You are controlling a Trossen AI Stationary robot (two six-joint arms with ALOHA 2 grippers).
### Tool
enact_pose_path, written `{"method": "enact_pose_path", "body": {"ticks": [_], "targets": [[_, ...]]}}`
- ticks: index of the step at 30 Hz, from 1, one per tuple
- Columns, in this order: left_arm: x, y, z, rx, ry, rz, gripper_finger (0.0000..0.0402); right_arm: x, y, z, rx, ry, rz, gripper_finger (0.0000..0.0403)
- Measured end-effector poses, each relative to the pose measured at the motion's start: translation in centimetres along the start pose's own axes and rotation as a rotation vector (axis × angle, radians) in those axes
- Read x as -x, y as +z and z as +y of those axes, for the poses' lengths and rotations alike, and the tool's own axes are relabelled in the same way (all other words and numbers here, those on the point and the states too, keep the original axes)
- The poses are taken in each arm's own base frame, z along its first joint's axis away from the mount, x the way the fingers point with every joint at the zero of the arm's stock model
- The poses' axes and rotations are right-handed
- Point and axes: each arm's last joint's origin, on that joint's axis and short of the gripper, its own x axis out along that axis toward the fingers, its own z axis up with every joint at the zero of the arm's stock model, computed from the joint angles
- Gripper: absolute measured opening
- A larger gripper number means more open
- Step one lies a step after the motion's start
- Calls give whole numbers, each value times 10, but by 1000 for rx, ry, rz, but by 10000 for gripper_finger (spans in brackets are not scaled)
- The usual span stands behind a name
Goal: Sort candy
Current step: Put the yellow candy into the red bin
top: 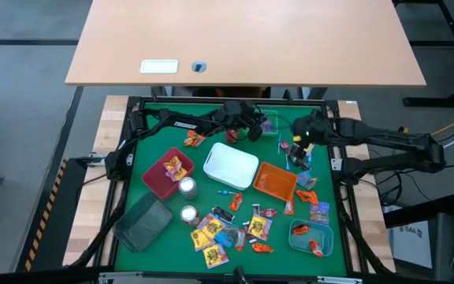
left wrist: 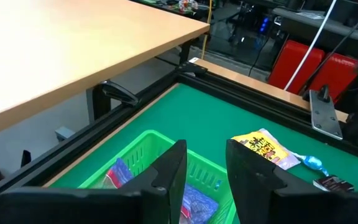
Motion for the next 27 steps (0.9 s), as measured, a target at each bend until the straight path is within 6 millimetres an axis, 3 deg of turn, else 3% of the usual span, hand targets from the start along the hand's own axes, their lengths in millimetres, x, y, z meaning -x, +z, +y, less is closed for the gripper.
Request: {"method": "enact_pose_path", "body": {"ticks": [13, 19, 27], "targets": [[0, 0, -1, -1, -2, 0, 102, -51, -43, -41, -298, -15, 215, 131], [0, -1, -3, -2, -12, 2, 102, -66, -37, -50, -436, -8, 169, 131], [0, -1, -6, -3, -20, 3, 102, -94, -47, -53, -473, -29, 372, 131]]}}
